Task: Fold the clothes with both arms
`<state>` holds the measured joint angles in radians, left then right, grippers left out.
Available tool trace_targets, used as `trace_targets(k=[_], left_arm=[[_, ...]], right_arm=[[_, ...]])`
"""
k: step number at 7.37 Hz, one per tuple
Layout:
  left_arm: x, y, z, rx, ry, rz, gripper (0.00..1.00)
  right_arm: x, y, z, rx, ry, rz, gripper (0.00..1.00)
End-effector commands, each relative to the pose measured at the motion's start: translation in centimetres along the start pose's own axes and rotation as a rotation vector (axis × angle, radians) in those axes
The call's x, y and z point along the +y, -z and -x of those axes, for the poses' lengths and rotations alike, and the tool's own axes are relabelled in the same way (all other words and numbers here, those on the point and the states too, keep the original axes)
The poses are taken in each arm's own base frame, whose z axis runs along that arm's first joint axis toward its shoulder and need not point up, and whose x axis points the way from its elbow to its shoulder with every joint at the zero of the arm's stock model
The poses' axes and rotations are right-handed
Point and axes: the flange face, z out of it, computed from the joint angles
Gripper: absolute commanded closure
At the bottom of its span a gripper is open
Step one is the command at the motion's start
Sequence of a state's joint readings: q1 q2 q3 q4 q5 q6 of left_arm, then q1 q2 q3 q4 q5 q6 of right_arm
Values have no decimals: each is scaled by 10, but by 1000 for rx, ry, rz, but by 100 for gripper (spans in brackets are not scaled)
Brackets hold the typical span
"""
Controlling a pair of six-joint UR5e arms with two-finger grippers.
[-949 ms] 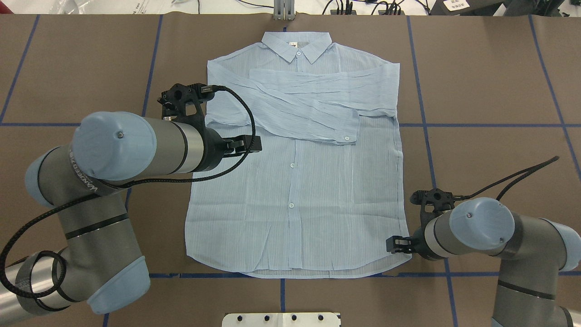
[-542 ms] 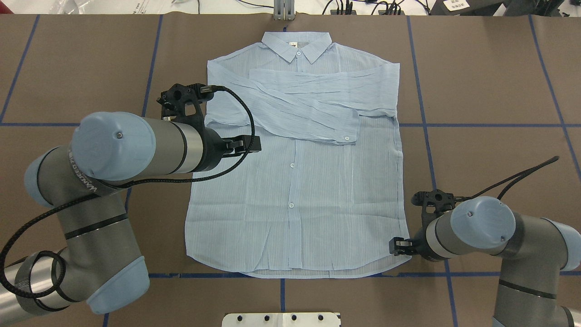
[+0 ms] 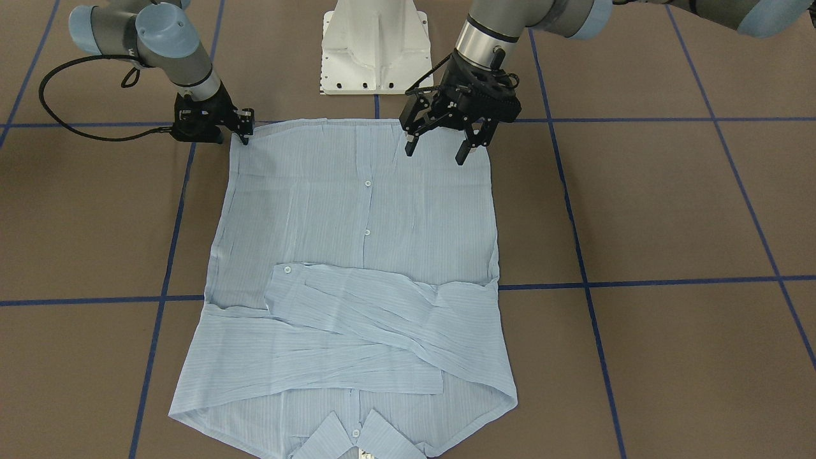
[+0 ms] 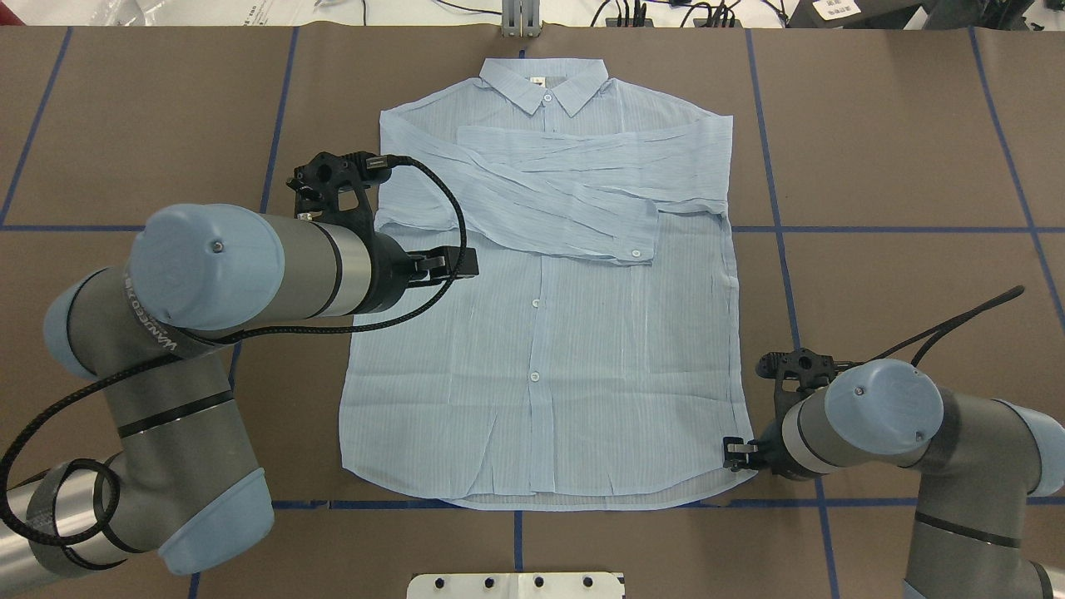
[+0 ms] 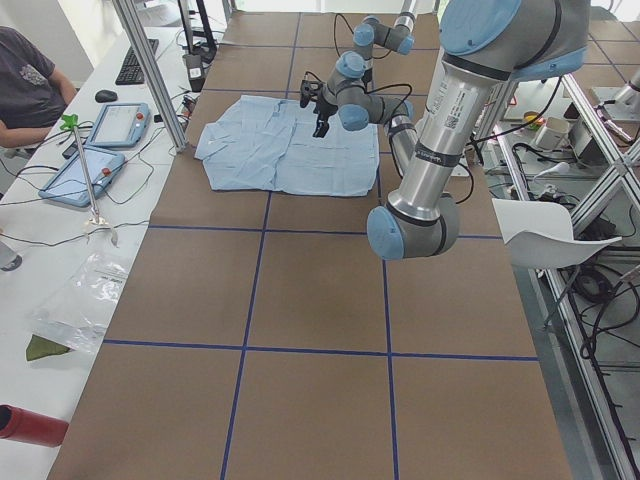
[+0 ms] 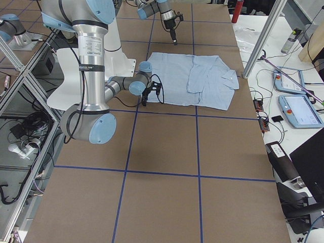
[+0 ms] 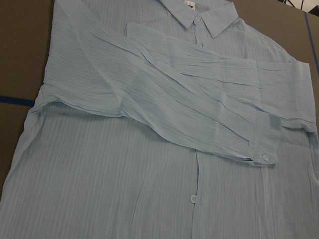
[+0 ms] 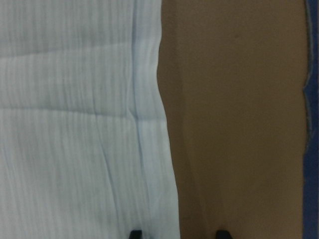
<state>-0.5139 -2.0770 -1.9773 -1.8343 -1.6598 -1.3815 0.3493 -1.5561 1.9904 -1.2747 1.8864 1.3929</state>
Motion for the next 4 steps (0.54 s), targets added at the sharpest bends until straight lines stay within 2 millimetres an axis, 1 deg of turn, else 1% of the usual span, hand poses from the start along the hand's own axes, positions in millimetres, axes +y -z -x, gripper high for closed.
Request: trace_targets(k=[1, 4], left_arm=[[0, 0, 0, 0, 1, 0, 1], [0, 0, 0, -1, 1, 0, 1]], right_arm=[[3, 5, 3, -12, 0, 23, 43], [2, 6, 2, -13, -4, 32, 45]])
